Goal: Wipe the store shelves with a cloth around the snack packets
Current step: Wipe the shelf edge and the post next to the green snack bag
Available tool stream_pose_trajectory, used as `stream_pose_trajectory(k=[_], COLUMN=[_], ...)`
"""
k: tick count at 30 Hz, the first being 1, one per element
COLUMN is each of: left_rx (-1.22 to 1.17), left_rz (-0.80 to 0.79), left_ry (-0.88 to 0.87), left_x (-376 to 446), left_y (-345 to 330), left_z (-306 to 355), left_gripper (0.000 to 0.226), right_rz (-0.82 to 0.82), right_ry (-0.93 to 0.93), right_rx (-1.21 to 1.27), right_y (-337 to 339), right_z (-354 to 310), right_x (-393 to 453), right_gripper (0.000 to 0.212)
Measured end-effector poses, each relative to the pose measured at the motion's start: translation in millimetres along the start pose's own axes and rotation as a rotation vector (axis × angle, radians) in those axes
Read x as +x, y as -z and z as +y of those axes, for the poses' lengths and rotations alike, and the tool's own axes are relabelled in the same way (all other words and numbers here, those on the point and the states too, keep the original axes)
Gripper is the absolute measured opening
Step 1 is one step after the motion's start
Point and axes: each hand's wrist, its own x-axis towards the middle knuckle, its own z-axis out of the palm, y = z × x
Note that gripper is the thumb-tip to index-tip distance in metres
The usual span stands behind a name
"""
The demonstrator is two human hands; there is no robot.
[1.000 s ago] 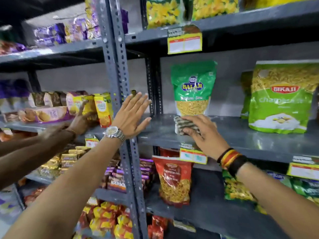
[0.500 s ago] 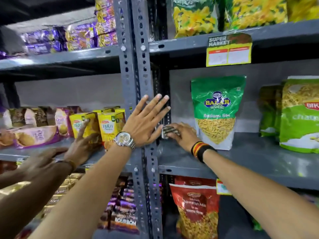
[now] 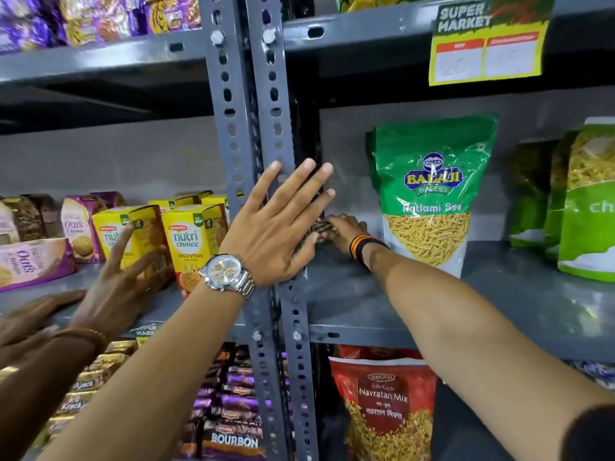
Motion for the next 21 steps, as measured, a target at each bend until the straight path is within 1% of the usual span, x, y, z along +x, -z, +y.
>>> stream_pose_trajectory(k=[4,7,10,12,14,16,17,21], left_rx=[0.002,0.005,0.006,0.011,0.014,0.021,0.024,0.036], left_rz=[0.011,0.021,0.031,0.03,0.02,0.008,0.002,-0.025], left_ry=[0.002,-0.001,0.0,-0.006,-0.007,-0.007,-0.003,0.003], left_x=[0.3,-0.2,-0.4,0.3,0.5,0.0,0.3,1.2], left_y=[-3.3,-5.2,-6.4,-5.6,-4.6,-2.8,-2.2,1.4], left_z=[0.0,-0.9,-0.9,-0.9,-0.9,-0.2,0.1,0.4], left_gripper=[0.067,0.068,0.069,0.068,0.067,0.067,0.067,0.066], right_rz=[-0.068,-0.132,-0.19,-0.215,-0.256,-0.297,-0.309,-0.354], right_ry=[-0.121,-0.189,-0.19,-0.169,-0.089,0.026,0.072,0.267], right_rx=[-0.049,-0.048,-0.007,0.002,0.005,0.028,0.042,0.114], right_y=[-17.6,-28.5,-46.6,-51.9,-40.5,-14.7,-5.3,9.0], right_z=[24.2,32.3,39.7,41.3,30.8,9.1,2.2,-3.6], right_x=[41.0,48.2,64.8,75.2,59.9,19.4,3.0,-50.9], right_gripper=[0.039,0.048,0.067,0.07,0.058,0.041,0.037,0.036])
